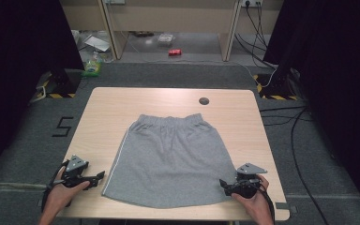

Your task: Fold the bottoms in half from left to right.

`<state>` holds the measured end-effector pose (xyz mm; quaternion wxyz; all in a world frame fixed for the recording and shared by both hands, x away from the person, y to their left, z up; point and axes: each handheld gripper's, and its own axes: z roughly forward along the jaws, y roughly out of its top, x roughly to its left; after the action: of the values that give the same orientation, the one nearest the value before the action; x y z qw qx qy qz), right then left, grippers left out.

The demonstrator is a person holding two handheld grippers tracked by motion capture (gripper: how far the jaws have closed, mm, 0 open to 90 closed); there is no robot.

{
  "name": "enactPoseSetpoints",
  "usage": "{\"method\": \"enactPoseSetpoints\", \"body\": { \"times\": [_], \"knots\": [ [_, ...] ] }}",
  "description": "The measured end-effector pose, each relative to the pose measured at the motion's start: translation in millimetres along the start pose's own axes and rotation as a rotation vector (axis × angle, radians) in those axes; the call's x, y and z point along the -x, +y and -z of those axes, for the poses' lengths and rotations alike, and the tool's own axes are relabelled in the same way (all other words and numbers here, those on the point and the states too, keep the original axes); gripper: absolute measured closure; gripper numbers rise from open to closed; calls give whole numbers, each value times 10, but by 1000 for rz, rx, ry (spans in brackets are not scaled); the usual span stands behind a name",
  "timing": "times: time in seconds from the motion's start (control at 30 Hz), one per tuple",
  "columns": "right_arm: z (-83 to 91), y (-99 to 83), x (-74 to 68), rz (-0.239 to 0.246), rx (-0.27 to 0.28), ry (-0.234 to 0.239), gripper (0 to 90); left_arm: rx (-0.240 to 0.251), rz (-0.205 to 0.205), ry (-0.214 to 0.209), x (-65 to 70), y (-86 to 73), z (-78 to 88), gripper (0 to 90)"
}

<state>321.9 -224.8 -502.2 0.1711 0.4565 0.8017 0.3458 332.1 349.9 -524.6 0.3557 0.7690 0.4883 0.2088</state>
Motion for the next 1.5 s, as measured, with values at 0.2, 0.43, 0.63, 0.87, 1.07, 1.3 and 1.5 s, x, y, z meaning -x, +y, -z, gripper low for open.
{"method": "enactPoseSetpoints", "body": {
  "times": [0.2, 0.43, 0.63, 0.87, 1.07, 1.3, 1.5],
  "knots": [
    [0, 0, -4, -2, 1, 3, 175, 0, -2, -3, -5, 3, -3, 163],
    [-4, 5, -11, -5, 4, 6, 178, -3, 9, 4, -9, 19, -14, 163],
    [-20, 15, -22, 2, 3, 5, 178, 1, 51, 3, -53, 47, -19, 180],
    [-26, 33, -30, 7, 12, 1, 178, 9, 71, 3, -78, 125, -31, 187],
    [-40, 44, -56, 19, 11, 0, 179, 15, 73, -18, -49, 267, -113, 187],
    [-37, 58, -76, 21, 15, 0, 179, 35, 105, -41, -97, 505, -219, 182],
    [-42, 62, -80, 24, 18, 3, 180, 42, 109, -55, -109, 703, -314, 182]
  ]
}}
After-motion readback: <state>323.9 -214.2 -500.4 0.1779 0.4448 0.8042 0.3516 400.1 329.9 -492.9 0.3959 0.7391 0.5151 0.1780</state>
